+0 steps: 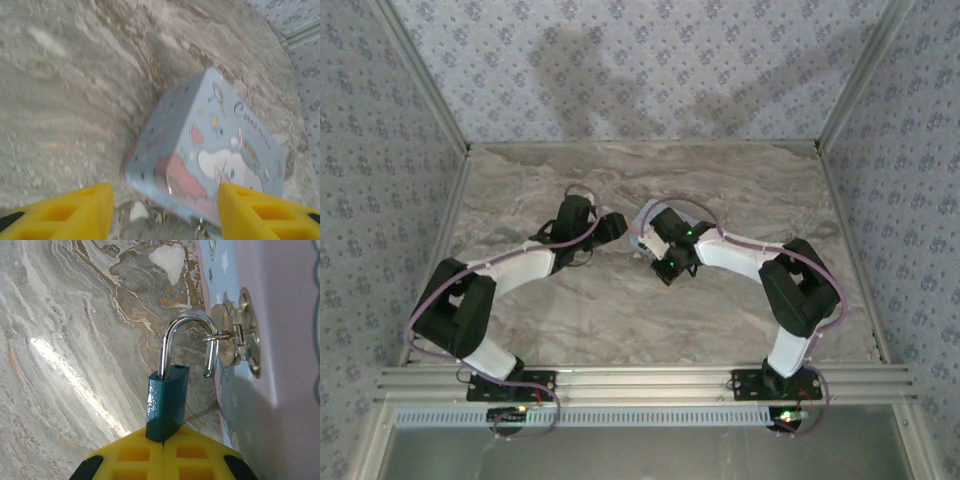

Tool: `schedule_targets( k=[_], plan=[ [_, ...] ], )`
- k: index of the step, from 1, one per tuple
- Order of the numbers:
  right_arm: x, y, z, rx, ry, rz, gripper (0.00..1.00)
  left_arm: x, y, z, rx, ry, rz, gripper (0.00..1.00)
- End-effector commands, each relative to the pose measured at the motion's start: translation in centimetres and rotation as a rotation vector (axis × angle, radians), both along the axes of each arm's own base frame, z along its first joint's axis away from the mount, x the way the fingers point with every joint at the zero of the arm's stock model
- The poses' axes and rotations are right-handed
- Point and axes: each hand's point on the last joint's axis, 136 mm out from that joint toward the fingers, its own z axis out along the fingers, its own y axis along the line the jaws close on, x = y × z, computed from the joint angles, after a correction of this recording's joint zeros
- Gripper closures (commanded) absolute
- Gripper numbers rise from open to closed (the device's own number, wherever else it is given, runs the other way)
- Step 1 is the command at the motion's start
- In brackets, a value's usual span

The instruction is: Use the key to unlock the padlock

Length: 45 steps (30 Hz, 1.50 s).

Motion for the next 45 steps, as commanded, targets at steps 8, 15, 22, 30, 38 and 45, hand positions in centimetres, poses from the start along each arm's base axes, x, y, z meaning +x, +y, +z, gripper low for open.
schedule_targets(
  k=[8,15,22,30,38,45],
  plan=[
    [0.1,0.4,1.1,-0.073,-0.048,0.07,1.0,4.4,-3.4,-1.6,0.06,0.02,-0.117,0.47],
    [2.7,4.1,2.7,-0.012,-0.108,0.119,1.0,3.3,-6.4,-3.6,-0.173,0.121,-0.152,0.75],
    [2.7,5.3,2.3,0.009,-0.145,0.153,1.0,2.4,-6.0,-4.3,-0.202,0.136,-0.136,0.81],
    [1.0,4.2,2.6,0.053,-0.145,0.113,1.0,2.7,-4.2,-3.3,-0.18,0.105,-0.077,0.68],
    [-0.7,1.6,5.5,0.111,-0.177,-0.005,1.0,1.9,-1.0,-0.3,-0.085,0.008,-0.028,0.51],
    [-0.9,-5.4,7.3,0.207,-0.176,-0.393,1.0,-0.9,2.1,1.2,-0.001,-0.049,0.019,0.02]
  ],
)
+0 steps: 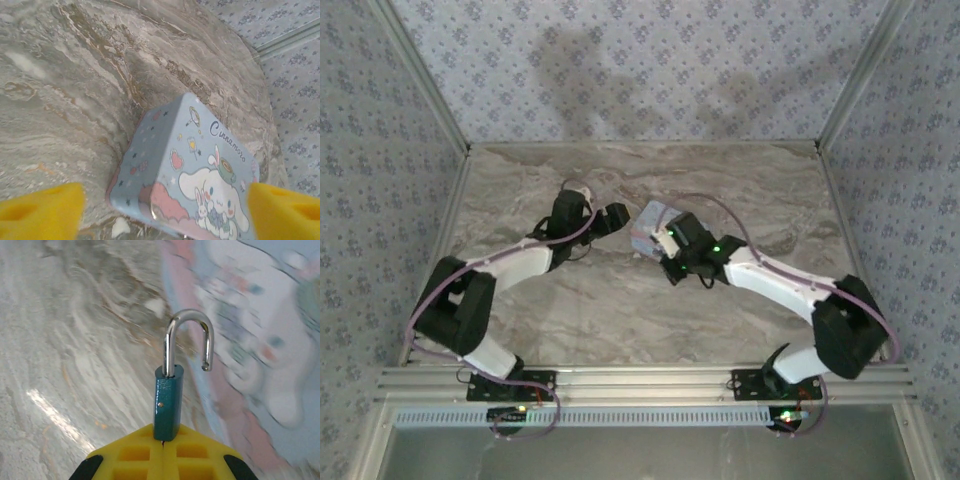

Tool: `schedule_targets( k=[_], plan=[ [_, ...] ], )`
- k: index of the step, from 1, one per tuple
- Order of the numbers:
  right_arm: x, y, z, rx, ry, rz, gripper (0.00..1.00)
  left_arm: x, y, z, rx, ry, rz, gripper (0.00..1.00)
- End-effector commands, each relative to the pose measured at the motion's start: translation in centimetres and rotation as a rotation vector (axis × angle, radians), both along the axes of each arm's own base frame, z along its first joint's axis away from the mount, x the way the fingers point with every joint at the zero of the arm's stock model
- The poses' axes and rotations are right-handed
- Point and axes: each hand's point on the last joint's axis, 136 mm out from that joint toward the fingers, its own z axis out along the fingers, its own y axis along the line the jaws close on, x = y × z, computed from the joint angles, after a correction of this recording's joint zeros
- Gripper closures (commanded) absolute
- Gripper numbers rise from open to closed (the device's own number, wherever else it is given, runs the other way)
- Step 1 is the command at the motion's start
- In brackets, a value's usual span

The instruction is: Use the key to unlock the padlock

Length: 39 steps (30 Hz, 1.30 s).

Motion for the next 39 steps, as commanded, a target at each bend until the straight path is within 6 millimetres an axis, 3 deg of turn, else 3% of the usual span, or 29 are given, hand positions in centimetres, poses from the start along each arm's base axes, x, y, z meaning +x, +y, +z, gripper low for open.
schedule_targets(
  k=[1,6,8,16,23,25,27,31,32,36,39],
  plan=[
    [0.0,-4.3,0.6,0.071,0.021,-0.266,1.0,-1.4,2.3,-0.5,0.102,-0.009,0.039,0.02],
    [0.0,-11.7,-0.5,0.184,0.123,-0.614,1.0,-3.1,5.1,-0.2,0.194,-0.031,0.096,0.02],
    [0.1,-13.6,-1.3,0.186,0.154,-0.689,1.0,-3.6,6.2,0.0,0.239,-0.036,0.121,0.02],
    [2.8,-16.4,-5.2,0.186,0.28,-0.819,1.0,-4.3,10.5,0.3,0.445,-0.051,0.21,0.02],
    [4.6,-17.6,-7.2,0.185,0.33,-0.862,0.98,-4.0,12.7,0.4,0.484,-0.037,0.258,0.02],
    [4.8,-18.0,-7.8,0.183,0.347,-0.88,0.87,-3.7,13.4,0.6,0.506,-0.038,0.273,0.02],
    [4.8,-18.5,-8.0,0.175,0.348,-0.896,0.71,-3.5,14.4,0.7,0.522,-0.026,0.292,0.02],
    [5.4,-20.1,-6.7,0.172,0.315,-0.934,0.54,-2.5,17.3,1.6,0.558,-0.03,0.348,0.02],
    [5.7,-20.6,-6.0,0.168,0.299,-0.942,0.04,-2.2,18.2,2.1,0.57,-0.043,0.368,0.02],
    [7.2,-23.1,-2.4,0.107,0.164,-1.003,0.0,-1.0,21.0,4.6,0.655,-0.17,0.412,0.02],
    [8.7,-26.0,0.7,0.024,-0.025,-1.088,0.0,-0.4,22.7,5.1,0.774,-0.262,0.42,0.02]
  ],
)
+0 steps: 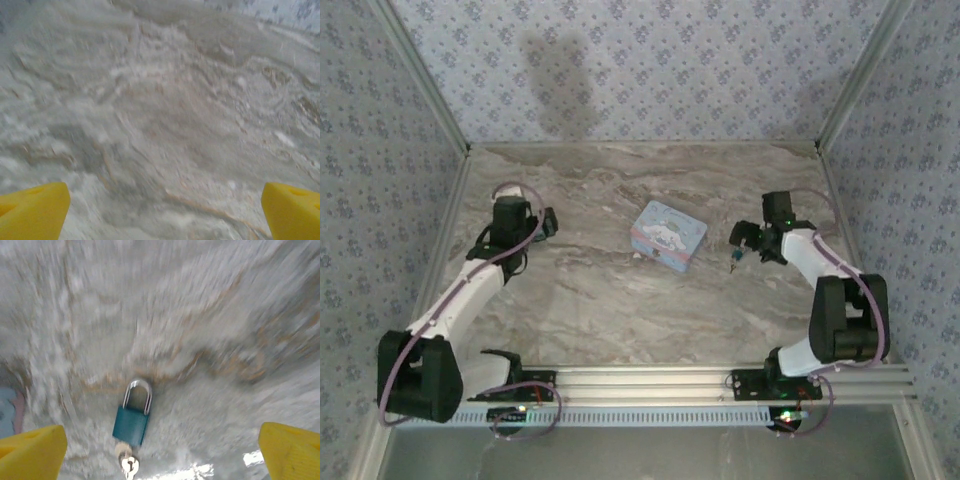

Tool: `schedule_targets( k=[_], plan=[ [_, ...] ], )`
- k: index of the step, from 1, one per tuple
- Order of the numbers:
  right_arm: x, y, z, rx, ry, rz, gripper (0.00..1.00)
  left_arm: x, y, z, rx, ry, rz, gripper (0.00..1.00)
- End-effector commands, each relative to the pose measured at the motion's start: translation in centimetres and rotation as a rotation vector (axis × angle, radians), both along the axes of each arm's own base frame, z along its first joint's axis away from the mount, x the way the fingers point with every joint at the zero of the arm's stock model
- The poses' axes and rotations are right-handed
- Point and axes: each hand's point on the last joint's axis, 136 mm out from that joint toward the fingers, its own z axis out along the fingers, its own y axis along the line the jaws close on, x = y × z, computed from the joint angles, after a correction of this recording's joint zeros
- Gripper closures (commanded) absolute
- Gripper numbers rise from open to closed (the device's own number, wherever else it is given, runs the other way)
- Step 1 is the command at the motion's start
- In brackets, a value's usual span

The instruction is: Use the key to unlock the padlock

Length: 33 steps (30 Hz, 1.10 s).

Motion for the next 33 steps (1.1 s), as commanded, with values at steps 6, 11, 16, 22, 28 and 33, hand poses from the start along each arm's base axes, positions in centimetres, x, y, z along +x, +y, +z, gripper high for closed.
schedule_targets(
  k=[6,11,16,22,28,33],
  plan=[
    [2.1,-5.4,7.4,-0.472,-0.454,-0.052,0.0,1.9,5.0,-2.7,0.151,-0.102,0.037,0.02],
    [1.9,-5.6,5.2,-0.475,-0.529,-0.013,0.0,2.0,6.0,-6.6,0.158,-0.141,0.059,0.02],
    [2.3,-4.6,3.1,-0.477,-0.623,0.037,0.0,2.4,5.6,-6.2,0.202,-0.202,-0.013,0.02],
    [3.6,-3.1,0.6,-0.428,-0.648,0.13,0.0,2.3,6.2,-8.1,0.177,-0.263,0.011,0.02],
    [3.4,-3.7,0.5,-0.447,-0.629,0.09,0.0,3.0,6.3,-8.5,0.197,-0.201,0.022,0.02],
    [3.7,-4.0,0.1,-0.38,-0.613,0.115,0.0,3.1,6.3,-8.5,0.198,-0.199,0.024,0.02]
  ],
)
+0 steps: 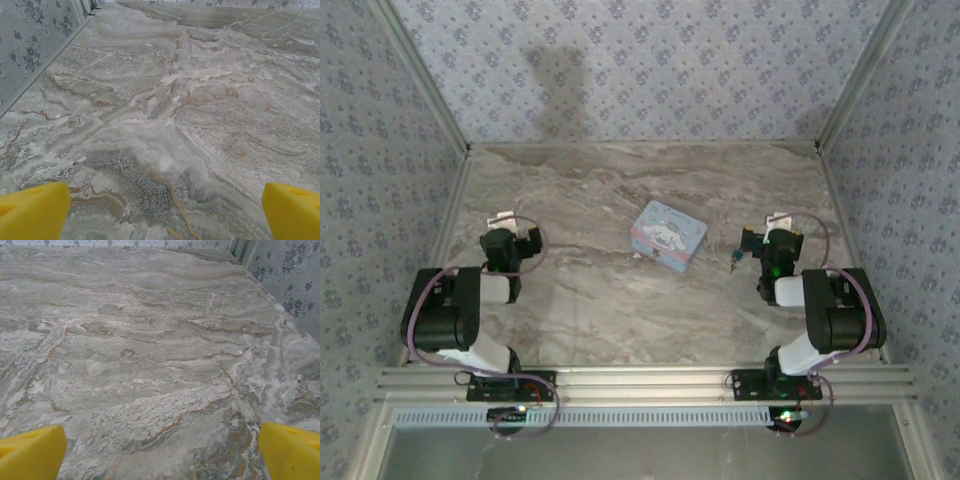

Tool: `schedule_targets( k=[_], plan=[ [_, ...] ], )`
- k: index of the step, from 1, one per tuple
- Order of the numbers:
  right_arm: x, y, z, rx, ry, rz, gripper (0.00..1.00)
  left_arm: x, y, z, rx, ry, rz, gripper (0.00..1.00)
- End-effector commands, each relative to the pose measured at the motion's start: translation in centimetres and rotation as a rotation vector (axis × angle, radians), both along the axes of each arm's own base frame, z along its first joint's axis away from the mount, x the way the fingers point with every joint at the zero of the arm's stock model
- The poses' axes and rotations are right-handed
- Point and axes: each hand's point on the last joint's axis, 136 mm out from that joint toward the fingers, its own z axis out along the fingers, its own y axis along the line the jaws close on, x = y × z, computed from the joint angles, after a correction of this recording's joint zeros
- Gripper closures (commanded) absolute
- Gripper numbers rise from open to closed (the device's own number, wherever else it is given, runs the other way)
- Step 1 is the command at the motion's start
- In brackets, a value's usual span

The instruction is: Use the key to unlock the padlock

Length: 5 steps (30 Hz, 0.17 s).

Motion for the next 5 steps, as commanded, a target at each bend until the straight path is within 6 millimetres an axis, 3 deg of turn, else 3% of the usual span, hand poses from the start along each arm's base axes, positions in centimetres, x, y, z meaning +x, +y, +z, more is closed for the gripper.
schedule_targets(
  k=[1,5],
  plan=[
    [0.74,0.16,0.67,0.024,-0.02,0.022,0.0,0.58,-0.01,1.35,0.024,-0.039,0.006,0.02],
    [0.66,0.23,0.91,0.023,-0.031,0.025,0.0,0.04,-0.52,1.78,0.097,-0.07,0.035,0.02]
  ],
)
